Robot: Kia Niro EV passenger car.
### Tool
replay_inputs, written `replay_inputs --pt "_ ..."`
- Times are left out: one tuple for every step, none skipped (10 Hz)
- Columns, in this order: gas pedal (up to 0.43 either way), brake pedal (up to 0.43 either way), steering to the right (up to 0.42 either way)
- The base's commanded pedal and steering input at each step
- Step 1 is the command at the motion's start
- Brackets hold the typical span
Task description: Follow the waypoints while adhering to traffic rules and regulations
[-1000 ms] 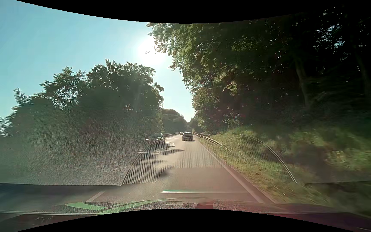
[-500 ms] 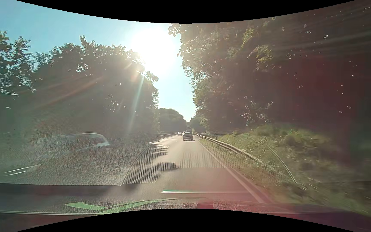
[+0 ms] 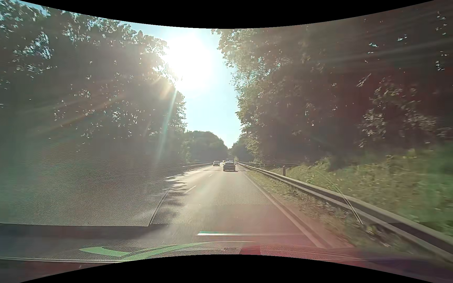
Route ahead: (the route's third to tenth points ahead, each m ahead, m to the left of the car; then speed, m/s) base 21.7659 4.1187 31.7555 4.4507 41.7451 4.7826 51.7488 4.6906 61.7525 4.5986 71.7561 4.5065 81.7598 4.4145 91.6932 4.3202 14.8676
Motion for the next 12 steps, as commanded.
replay_inputs --pt "0.157 0.0 -0.001" --pt "0.157 0.0 -0.001" --pt "0.157 0.0 -0.001" --pt "0.157 0.0 -0.001" --pt "0.157 0.0 0.0" --pt "0.157 0.0 -0.001" --pt "0.157 0.0 -0.001" --pt "0.157 0.0 -0.001" --pt "0.157 0.0 -0.001" --pt "0.157 0.0 -0.001" --pt "0.157 0.0 -0.001" --pt "0.157 0.0 -0.001"
